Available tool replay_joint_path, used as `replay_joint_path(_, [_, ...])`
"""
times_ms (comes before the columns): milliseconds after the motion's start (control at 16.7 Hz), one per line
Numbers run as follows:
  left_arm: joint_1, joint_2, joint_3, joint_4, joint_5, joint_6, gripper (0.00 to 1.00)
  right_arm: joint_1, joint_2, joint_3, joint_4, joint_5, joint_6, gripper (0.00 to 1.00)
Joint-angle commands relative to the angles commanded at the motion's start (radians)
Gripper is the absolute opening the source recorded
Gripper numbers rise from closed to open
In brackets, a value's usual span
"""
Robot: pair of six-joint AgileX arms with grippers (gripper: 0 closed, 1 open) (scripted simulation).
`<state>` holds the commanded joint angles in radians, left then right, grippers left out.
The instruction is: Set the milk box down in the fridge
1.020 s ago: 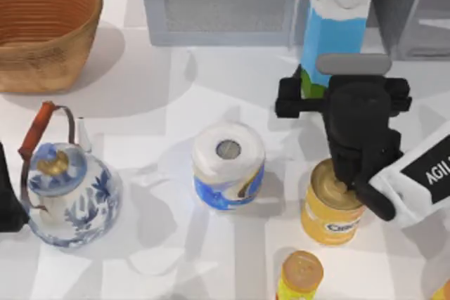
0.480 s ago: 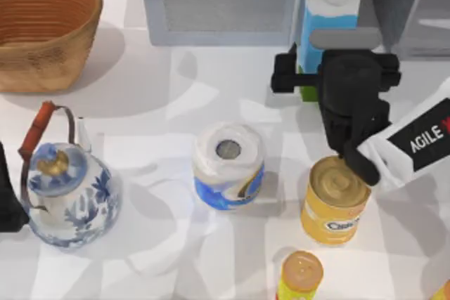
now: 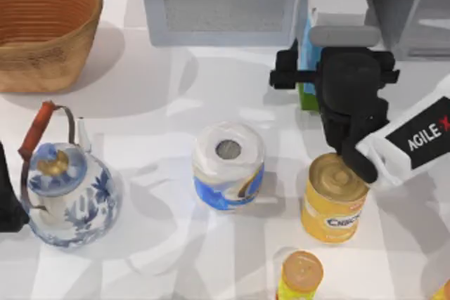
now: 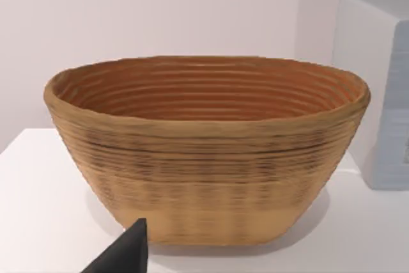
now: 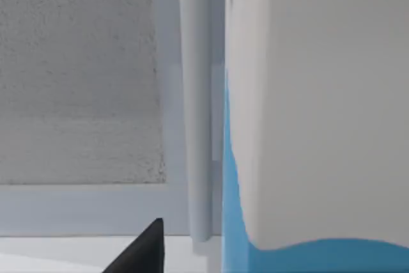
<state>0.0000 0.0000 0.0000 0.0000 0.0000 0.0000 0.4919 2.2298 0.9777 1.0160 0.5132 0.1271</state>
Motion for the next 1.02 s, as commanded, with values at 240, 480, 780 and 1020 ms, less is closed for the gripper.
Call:
replay_joint_path(240, [0.000,0.000,0.000,0.000,0.000,0.000,1.00,0.000,0.000,0.000,0.000,0.000,0.000,0.47])
replay_joint_path(480, [0.000,0.000,0.000,0.000,0.000,0.000,1.00,0.000,0.000,0.000,0.000,0.000,0.000,0.17])
replay_joint_path(780, [0.000,0.000,0.000,0.000,0.000,0.000,1.00,0.000,0.000,0.000,0.000,0.000,0.000,0.00])
replay_joint_path(1020, [0.000,0.000,0.000,0.000,0.000,0.000,1.00,0.000,0.000,0.000,0.000,0.000,0.000,0.00])
